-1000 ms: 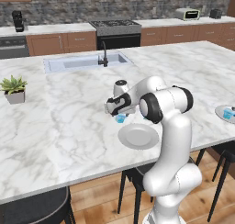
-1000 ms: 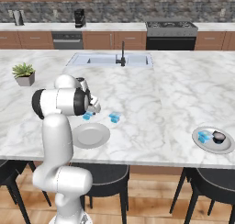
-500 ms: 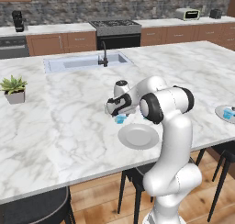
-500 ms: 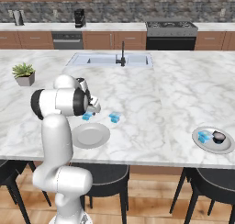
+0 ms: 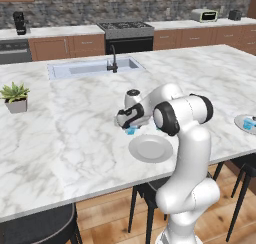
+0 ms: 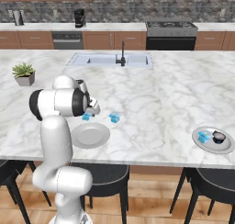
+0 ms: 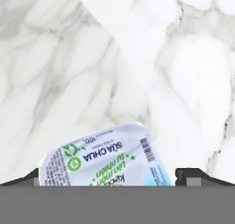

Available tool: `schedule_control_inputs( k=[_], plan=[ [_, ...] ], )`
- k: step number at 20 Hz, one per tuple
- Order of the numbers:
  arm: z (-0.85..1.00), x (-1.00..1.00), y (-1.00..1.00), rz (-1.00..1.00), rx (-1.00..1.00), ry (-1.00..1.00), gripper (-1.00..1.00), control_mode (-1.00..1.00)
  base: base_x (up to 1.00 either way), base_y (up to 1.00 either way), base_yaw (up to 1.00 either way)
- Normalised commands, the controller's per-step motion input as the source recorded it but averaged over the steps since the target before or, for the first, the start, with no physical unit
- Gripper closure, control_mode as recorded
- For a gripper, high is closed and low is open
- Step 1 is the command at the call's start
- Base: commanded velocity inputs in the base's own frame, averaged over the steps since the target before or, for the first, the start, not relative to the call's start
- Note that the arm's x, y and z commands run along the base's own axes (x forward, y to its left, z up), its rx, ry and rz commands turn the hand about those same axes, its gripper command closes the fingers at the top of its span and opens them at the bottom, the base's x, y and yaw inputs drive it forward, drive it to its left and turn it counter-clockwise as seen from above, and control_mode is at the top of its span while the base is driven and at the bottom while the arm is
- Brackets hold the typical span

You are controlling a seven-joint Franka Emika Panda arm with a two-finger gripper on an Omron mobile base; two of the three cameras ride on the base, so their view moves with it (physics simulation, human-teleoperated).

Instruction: Place two yogurt containers on each plate.

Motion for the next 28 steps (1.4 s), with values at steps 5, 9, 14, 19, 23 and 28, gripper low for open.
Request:
schedule_control_inputs(
  k=[5, 9, 14, 19, 23, 28],
  plan=[
    [-0.11, -0.13, 0.01, 0.02, 0.0, 0.0, -1.0, -1.0, 0.0, 0.0, 0.0],
    [-0.01, -0.08, 0.05, 0.01, 0.0, 0.0, -1.0, -1.0, 0.0, 0.0, 0.0],
    [0.0, -0.01, 0.13, 0.01, 0.0, -0.01, 1.0, -1.0, 0.0, 0.0, 0.0],
    [0.0, -0.05, 0.04, 0.07, 0.0, -0.07, 1.0, -1.0, 0.0, 0.0, 0.0],
    [0.04, -0.14, 0.01, 0.11, 0.0, -0.06, 1.0, -1.0, 0.0, 0.0, 0.0],
    [0.3, -0.42, -0.06, 0.09, 0.0, -0.09, 1.0, -1.0, 0.0, 0.0, 0.0]
  ],
)
